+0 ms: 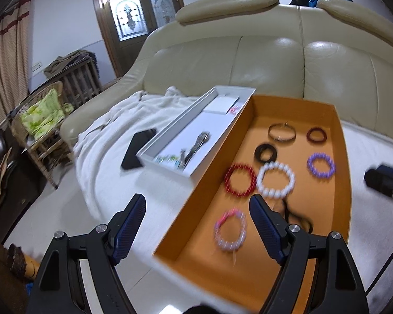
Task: Organize jewelry
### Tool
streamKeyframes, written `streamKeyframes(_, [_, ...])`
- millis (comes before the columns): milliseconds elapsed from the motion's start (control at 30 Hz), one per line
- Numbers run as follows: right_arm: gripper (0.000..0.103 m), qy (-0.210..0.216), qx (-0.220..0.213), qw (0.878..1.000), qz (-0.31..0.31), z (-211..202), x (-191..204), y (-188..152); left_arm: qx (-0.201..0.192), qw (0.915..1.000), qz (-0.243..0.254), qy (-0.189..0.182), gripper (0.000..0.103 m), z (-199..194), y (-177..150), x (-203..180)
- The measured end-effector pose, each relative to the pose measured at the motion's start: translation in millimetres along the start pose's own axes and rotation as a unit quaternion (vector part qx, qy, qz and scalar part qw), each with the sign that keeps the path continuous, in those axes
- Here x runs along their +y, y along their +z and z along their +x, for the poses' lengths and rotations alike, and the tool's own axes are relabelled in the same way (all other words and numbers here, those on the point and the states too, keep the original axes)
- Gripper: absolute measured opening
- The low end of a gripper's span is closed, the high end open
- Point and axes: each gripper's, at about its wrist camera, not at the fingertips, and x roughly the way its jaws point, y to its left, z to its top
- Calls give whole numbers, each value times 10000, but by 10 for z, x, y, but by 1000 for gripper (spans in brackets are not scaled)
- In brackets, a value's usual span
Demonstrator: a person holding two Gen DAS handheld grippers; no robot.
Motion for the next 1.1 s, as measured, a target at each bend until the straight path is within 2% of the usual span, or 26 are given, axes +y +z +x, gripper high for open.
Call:
streamKeyframes(100, [24,14,19,10000,-18,-113,68,-76,92,9999,5,-59,82,-138,-132,34])
streamKeyframes(267, [24,-35,-51,9999,-144,-435,212,-274,-144,9999,71,41,82,-481,-190,116])
streamKeyframes(567, [24,-31,-37,9998,-202,-890,387,-501,-394,9992,85,7,82,-987,-239,287])
streamKeyframes(667, [25,-73,-94,9996,-242,-1037,461,-539,-453,9990,50,13,82,-1095,-262,351])
streamKeyframes(800, [32,-85,-151,9995,-256,-1176,531,-571,-527,9986,-24,-12,82,-1222,-272,436])
streamKeyframes(1100, [32,-149,-295,9989,-333,-1370,648,-574,-606,9981,-57,-27,82,-1347,-272,513])
